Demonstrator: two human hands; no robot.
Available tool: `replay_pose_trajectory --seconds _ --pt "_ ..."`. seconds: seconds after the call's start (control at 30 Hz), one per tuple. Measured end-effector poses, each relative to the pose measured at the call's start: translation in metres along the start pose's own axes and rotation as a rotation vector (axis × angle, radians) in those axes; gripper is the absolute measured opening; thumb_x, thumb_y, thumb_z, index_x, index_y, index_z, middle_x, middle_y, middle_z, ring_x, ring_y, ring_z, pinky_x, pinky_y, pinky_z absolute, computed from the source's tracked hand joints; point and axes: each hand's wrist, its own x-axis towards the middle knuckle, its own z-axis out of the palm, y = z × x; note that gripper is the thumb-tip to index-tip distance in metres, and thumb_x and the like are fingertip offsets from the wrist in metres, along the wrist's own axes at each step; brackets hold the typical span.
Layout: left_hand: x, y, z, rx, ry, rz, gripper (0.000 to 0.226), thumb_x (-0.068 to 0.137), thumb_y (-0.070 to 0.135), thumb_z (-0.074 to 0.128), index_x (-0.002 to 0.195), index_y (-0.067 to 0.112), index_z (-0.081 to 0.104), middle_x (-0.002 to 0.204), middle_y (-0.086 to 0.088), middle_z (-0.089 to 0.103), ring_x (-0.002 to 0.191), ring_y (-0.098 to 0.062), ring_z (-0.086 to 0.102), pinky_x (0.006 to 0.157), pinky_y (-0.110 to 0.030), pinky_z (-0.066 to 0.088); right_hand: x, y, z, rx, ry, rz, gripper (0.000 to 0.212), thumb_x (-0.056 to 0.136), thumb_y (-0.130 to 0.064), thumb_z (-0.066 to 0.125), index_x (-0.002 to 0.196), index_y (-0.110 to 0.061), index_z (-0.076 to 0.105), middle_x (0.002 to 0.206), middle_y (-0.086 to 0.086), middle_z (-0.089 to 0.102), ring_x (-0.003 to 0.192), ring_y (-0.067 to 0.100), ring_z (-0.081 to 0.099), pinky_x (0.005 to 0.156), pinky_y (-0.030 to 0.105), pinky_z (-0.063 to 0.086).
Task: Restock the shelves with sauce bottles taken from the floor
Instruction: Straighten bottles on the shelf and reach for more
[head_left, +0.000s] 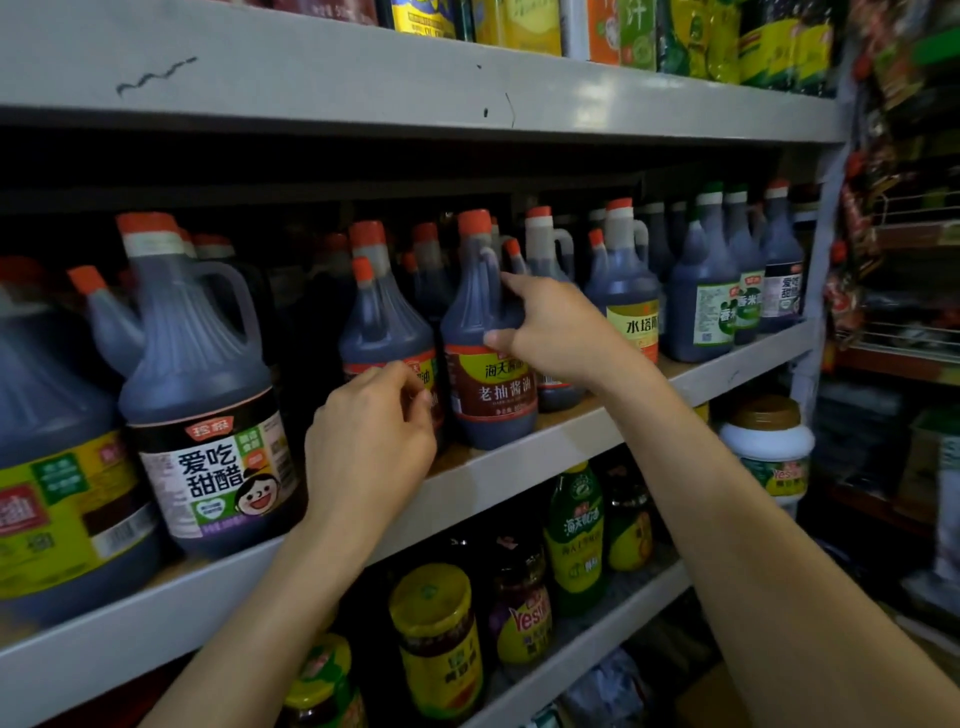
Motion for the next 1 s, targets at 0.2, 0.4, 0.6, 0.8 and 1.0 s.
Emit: replay_pose_trajectory --seconds 0.2,0.4,0.6,0.8,1.0 --pt "0.002 -0.005 0.003 -0.119 -0.025 -0.080 0.005 0.088 0.019 0.064 0.084 0.020 0.068 0.078 -0.005 0.069 0.079 -0.029 0.064 0.069 -0.043 0.052 -0.014 0.005 0.023 -0.083 0.049 0.093 0.094 0.080 -0.041 0.079 0.155 -0.023 0.025 0.136 0.008 0.061 0.120 0.033 0.060 0.090 0.039 0.048" --pt "-0.018 -0.017 -0.009 -0.046 -0.008 -0.064 0.007 0.087 0.017 0.067 0.081 0.018 0.067 0.066 0.004 0.064 0.064 -0.020 0.062 0.056 -0.028 0.041 -0.013 0.016 0.022 0.109 0.009 0.085 0.096 0.080 -0.030 0.082 0.157 -0.022 0.025 0.147 0.006 0.053 0.131 0.026 0.052 0.104 0.039 0.047" --pt "-0.036 -0.024 -0.014 0.209 -0.018 0.042 0.008 0.081 0.015 0.066 0.075 0.014 0.061 0.070 -0.003 0.063 0.058 -0.026 0.058 0.050 -0.028 0.034 -0.010 0.023 0.030 0.148 0.011 0.059 0.093 0.084 -0.030 0.078 0.158 -0.023 0.022 0.146 0.007 0.054 0.129 0.026 0.054 0.104 0.042 0.048" --pt "-0.035 -0.023 -0.010 0.226 -0.060 0.055 0.008 0.084 0.018 0.065 0.078 0.015 0.061 0.073 -0.001 0.062 0.060 -0.023 0.058 0.048 -0.034 0.044 -0.018 0.029 0.035 0.185 0.034 0.065 0.102 0.079 -0.023 0.084 0.158 -0.026 0.019 0.144 0.004 0.056 0.125 0.023 0.057 0.102 0.039 0.050" --pt "-0.035 -0.024 -0.007 0.253 -0.048 0.091 0.010 0.083 0.018 0.066 0.075 0.016 0.059 0.069 0.001 0.059 0.056 -0.018 0.054 0.048 -0.026 0.031 -0.043 0.037 0.066 0.371 0.197 0.228 0.097 0.075 -0.019 0.087 0.154 -0.021 0.031 0.139 0.002 0.058 0.125 0.018 0.057 0.104 0.036 0.047"
